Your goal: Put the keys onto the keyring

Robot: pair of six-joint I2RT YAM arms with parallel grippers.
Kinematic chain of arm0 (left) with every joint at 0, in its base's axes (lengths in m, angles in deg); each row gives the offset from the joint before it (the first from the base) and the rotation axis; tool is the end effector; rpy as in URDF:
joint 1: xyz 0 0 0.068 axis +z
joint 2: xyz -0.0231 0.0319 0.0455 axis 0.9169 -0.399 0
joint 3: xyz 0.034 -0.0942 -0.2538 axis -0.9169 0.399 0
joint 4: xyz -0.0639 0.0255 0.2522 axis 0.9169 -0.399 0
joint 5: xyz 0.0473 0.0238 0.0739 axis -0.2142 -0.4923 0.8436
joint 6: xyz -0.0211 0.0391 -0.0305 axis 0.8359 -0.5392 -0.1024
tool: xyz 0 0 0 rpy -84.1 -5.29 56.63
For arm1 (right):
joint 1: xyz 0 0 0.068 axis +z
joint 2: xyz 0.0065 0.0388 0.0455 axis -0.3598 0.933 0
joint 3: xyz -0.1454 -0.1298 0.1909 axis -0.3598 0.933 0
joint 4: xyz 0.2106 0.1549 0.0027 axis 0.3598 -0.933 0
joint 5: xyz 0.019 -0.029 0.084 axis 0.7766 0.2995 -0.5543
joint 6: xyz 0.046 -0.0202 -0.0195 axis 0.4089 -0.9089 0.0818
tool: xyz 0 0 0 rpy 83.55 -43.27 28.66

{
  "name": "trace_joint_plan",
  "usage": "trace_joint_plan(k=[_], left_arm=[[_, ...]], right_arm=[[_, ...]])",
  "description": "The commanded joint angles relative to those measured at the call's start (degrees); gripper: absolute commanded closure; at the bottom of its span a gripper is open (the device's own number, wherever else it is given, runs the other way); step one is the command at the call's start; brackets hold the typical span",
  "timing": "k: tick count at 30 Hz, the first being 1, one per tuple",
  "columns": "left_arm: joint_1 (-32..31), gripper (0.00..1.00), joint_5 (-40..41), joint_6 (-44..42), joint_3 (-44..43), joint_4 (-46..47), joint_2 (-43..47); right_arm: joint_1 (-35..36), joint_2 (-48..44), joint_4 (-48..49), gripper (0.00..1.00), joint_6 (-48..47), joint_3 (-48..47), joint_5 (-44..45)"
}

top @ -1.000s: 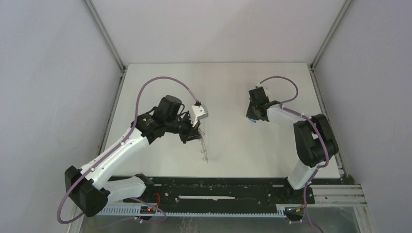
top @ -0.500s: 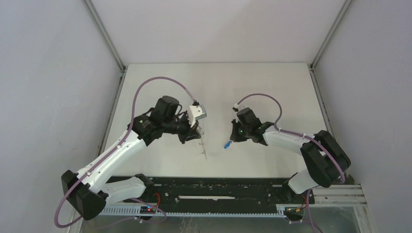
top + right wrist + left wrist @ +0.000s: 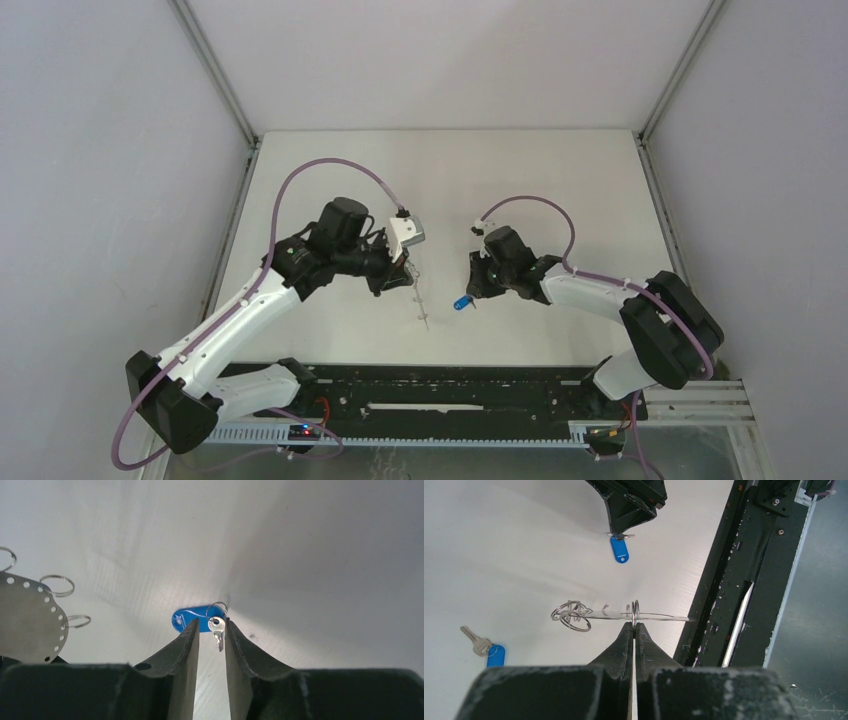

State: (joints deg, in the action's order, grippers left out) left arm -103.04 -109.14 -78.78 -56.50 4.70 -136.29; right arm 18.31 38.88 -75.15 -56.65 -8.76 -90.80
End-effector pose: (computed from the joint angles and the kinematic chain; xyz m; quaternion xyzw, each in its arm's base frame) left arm 0.1679 -0.1467 0.3231 0.4816 0.7489 -0.3050 0.3379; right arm 0.2210 0.1866 0.1699 -0.1722 0.9192 0.2206 0.2770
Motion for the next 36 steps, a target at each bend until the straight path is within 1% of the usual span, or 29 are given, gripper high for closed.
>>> trace_joint_plan(k=[1, 5, 7, 8, 11, 14, 18, 20, 24, 26, 32, 36], left_arm=[[0.43, 1.00, -0.70, 0.52, -0.30, 2.02, 1.40], [0.45, 1.00, -0.66, 0.35, -0.35, 2.05, 1.42], [0.44, 1.00, -0.72, 0.34, -0.39, 2.02, 1.40], [0.43, 1.00, -0.72, 0.35, -0.43, 2.06, 1.38], [0.45, 1.00, -0.88, 0.55, -0.64, 2.04, 1.31], [0.43, 1.00, -0.99, 0.52, -0.68, 1.85, 1.23], [0.43, 1.00, -1.45, 0.57, -0.70, 1.51, 1.13], [0.43, 1.00, -1.59, 0.61, -0.85, 1.27, 1.05], [0.43, 1.00, -1.81, 0.63, -0.88, 0.73, 1.15], [0.48, 1.00, -2.03, 0.74, -0.79, 0.70, 1.20], [0.43, 1.00, -2.06, 1.04, -0.55, 0.88, 1.40], [0.46, 1.00, -1.95, 1.04, -0.53, 0.88, 1.48]], right_arm=[[0.11, -1.93, 1.27, 0.64, -0.78, 0.10, 1.50], [-0.19, -3.87, 0.94, 0.59, -1.43, 0.37, 1.71], [0.00, -4.98, 1.79, 0.52, -2.34, 1.26, 1.03], [0.20, -5.30, 1.90, 0.51, -2.81, 1.58, 0.95], [1.39, -5.30, 2.28, 0.49, -4.48, 2.49, 1.46], [3.70, -4.83, 4.13, 0.48, -6.12, 3.25, 3.82], [4.81, -2.32, 5.13, 0.49, -6.72, 2.30, 6.42], [4.69, -1.37, 5.14, 0.50, -6.55, 1.76, 9.07], [4.63, -0.70, 5.13, 0.54, -6.84, 1.59, 10.72], [4.55, -0.28, 7.07, 0.55, -6.96, 1.59, 11.31], [4.54, 0.76, 9.04, 0.58, -7.79, 1.59, 9.97], [4.42, 1.17, 8.45, 0.60, -7.94, 1.31, 9.34]])
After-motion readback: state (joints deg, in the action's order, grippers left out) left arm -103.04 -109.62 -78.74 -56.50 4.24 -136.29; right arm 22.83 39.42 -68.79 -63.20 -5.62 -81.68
